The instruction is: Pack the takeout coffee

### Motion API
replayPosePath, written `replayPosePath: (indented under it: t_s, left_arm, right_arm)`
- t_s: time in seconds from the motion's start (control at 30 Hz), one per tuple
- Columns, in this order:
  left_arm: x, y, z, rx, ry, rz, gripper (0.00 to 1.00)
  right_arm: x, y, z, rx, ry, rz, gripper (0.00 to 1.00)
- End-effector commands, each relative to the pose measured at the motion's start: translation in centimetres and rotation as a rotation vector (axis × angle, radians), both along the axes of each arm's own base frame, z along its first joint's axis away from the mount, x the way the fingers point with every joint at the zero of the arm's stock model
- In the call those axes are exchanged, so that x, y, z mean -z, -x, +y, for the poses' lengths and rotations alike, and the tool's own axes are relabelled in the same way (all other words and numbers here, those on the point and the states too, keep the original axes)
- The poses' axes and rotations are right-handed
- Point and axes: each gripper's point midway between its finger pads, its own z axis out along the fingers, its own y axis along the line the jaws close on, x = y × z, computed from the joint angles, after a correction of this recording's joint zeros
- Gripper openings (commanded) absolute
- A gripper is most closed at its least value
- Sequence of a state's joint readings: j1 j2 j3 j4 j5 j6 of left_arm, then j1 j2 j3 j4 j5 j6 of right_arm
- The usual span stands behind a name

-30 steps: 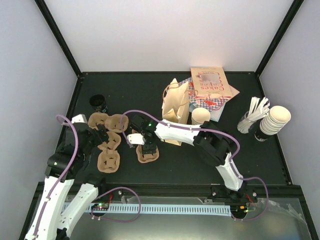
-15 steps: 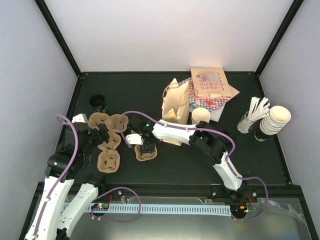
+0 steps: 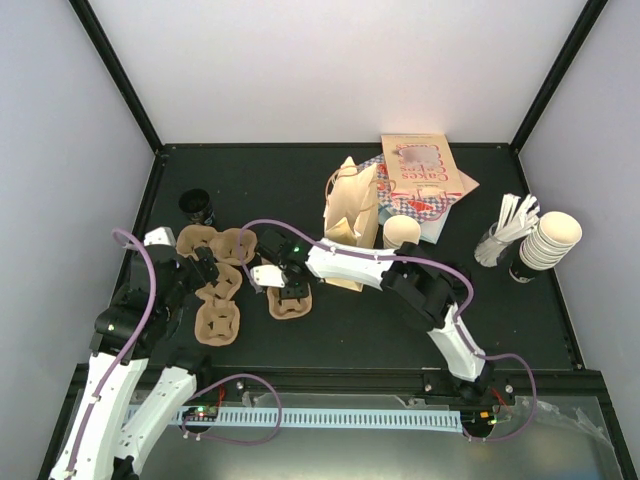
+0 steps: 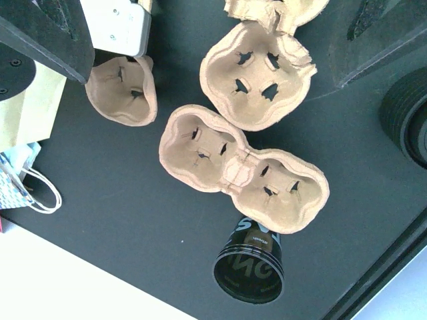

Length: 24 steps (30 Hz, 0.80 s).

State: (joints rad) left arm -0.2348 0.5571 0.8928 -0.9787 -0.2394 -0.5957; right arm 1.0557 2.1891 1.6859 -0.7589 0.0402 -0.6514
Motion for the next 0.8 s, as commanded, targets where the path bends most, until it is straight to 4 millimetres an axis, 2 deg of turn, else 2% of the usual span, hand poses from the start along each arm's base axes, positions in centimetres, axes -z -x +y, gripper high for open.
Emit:
replayPosePath:
  t_s: [0.0,0.1,0.23,0.43,0.53,0.6,0.77]
  left_arm:
    - [-1.1,0.0,0.3,-0.007,-0.008,-0.034,0.99]
    - [-1.4,0.1,0.4,-0.01,-0.012,-0.04,0.99]
    - [-2.4,0.3,0.7,-0.016,-0.021,-0.06,0.99]
    - [-3.2,0.5,0.9,-0.021,-0.034,-0.08,0.99]
    - [-3.0,0.5,0.9,-0.019,-0.031,-0.073,0.99]
    - [-2.9,0.5,0.9,-0.018,-0.029,-0.073,0.99]
    - [-2.5,0.4,0.6,-0.008,-0.027,-0.061,0.99]
  right_arm:
    - [-2.4,0.2,0.3,0.005,-0.064,-0.006,0.51]
    - [-3.9,0.4,0.2,0.01,-0.09,-0.012,0.51]
    - [-6.9,0.6,0.4,0.014,-0.151,-0.028,0.51]
    - [-10.8,1.0,0.4,0.008,-0.248,-0.05,0.43]
    - [-11.2,1.2,0.3,0.011,-0.251,-0.051,0.44]
    - [-10.8,1.2,0.2,0.008,-0.242,-0.049,0.51]
    - [-8.0,0.8,0.2,0.006,-0.175,-0.04,0.55]
